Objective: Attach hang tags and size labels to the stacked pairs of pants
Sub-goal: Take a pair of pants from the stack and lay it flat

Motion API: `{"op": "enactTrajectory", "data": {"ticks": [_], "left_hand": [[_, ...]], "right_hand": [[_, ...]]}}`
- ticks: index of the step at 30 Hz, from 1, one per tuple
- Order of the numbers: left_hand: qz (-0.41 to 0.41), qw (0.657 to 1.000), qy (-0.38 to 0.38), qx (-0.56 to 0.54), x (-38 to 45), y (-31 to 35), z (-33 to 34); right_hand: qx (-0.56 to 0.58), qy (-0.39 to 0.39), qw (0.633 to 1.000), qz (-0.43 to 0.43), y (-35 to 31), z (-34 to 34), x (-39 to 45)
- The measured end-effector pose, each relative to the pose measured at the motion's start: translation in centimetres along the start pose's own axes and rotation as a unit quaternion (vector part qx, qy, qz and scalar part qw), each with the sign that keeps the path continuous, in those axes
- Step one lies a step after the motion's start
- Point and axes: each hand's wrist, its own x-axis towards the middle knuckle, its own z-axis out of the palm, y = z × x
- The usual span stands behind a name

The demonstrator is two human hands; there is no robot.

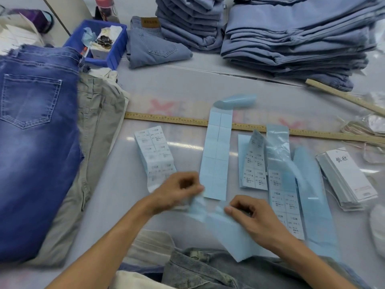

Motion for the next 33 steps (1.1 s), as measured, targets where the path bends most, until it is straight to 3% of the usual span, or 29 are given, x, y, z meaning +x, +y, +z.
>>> {"op": "enactTrajectory", "data": {"ticks": [3, 7, 10, 12, 15, 16, 18, 20, 23, 26, 28, 31, 33], "left_hand": [[0.002, 0.996, 0.087, -0.016, -0.3, 0.0, -2.4], [0.001, 0.994, 0.050, 0.100, 1.3, 1.3, 0.6], [0.006, 0.977, -0.030, 0.210, 1.4, 0.9, 2.7], [0.064, 0.946, -0.025, 0.318, 1.1, 0.3, 2.8], [0.180, 0.848, 0.086, 0.490, 0.6, -0.7, 1.6], [0.189, 0.819, 0.123, 0.527, 0.3, -1.1, 1.0], [0.179, 0.795, 0.189, 0.548, -0.1, -1.8, -0.5], [0.092, 0.823, 0.214, 0.518, -0.2, -2.1, -2.1], [-0.052, 0.853, 0.178, 0.488, -0.4, -3.2, -4.4], [-0.077, 0.873, 0.161, 0.454, -0.8, -4.3, -5.9], [-0.084, 0.867, 0.147, 0.469, -1.0, -4.7, -6.3], [-0.064, 0.859, 0.162, 0.482, -1.4, -5.6, -6.2], [-0.077, 0.874, 0.170, 0.449, -1.3, -5.8, -6.0]], "right_hand": [[0.071, 0.047, 0.995, 0.050, 0.9, -1.0, -0.3], [0.050, 0.015, 0.998, 0.040, 0.0, -0.8, 1.2], [0.012, 0.025, 0.999, 0.027, 0.2, -1.4, 1.9], [-0.056, 0.045, 0.997, 0.028, 1.0, -1.5, 2.0], [-0.189, 0.042, 0.981, 0.003, 2.1, -0.6, 1.7], [-0.224, 0.039, 0.974, -0.008, 2.5, -0.3, 1.7], [-0.240, 0.040, 0.969, -0.026, 3.0, 0.0, 2.2], [-0.190, 0.058, 0.980, -0.022, 2.8, 0.0, 2.7], [-0.080, 0.120, 0.990, -0.005, 2.3, -0.3, 3.3], [-0.038, 0.119, 0.992, -0.004, 2.2, -1.3, 3.2], [-0.017, 0.126, 0.992, 0.003, 2.6, -2.3, 3.0], [0.109, 0.139, 0.983, 0.050, 2.6, -3.3, 2.7], [0.085, 0.104, 0.989, 0.066, 2.7, -3.0, 2.3]]}}
